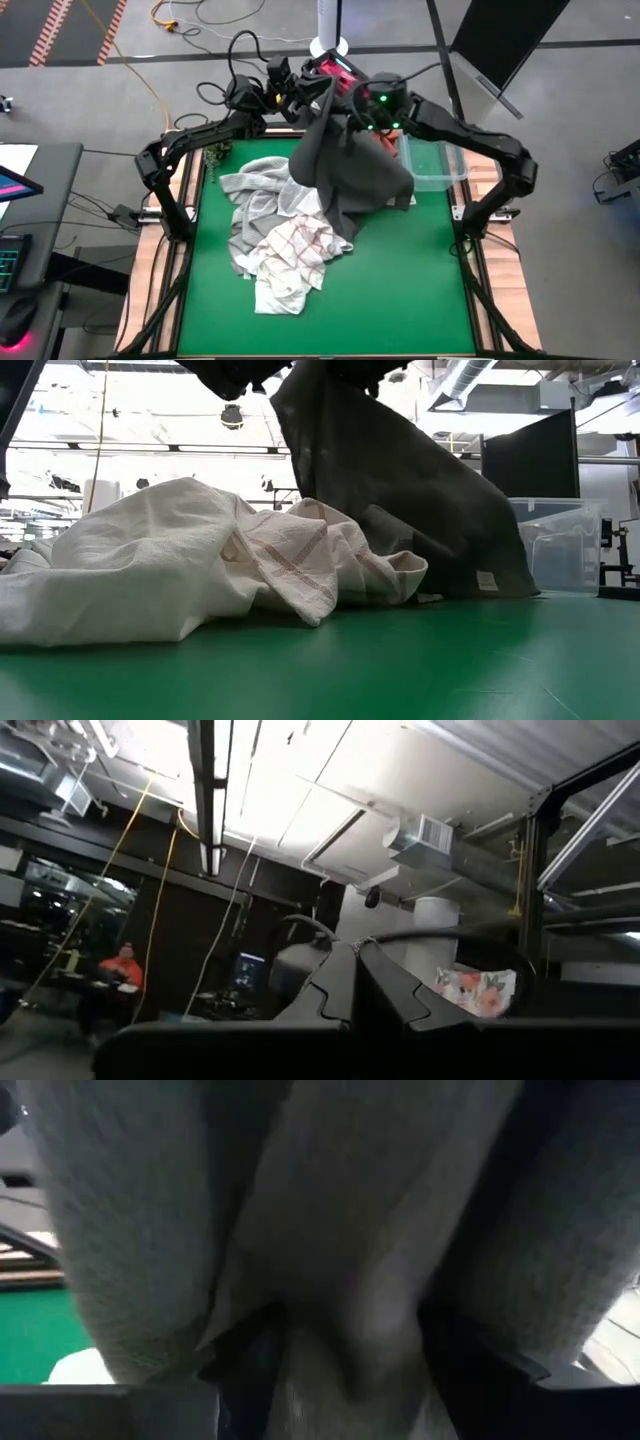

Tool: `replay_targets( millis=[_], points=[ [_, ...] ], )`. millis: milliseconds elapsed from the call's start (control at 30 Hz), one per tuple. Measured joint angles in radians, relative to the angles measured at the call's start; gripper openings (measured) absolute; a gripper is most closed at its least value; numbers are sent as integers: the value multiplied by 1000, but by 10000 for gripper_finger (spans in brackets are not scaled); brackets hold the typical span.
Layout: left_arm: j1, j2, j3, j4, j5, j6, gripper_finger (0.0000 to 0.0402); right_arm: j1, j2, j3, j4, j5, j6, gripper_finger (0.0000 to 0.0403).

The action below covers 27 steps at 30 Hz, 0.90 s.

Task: Sort towels by color in basket
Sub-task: Put the dark gray towel into the left transparent bin

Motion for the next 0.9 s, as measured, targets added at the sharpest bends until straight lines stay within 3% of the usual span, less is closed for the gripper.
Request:
replay_targets(
  millis=[233, 500, 600, 767, 900],
  points=[
    [18, 1, 96, 27, 25, -44, 0, -6, 30, 0, -19, -1, 19, 268],
    [17, 1, 244, 29, 49, 71, 0, -4, 30, 0, -63, -1, 10, 243],
    [17, 0, 278, 11, 48, 88, 0, -5, 30, 0, -62, 6, 15, 195],
    [20, 0, 286, -5, 47, 92, 0, -5, 29, 0, -63, 8, 15, 35],
    [23, -1, 286, -91, 25, 99, 6, -19, 9, -2, -76, 7, 16, 23]
  ],
)
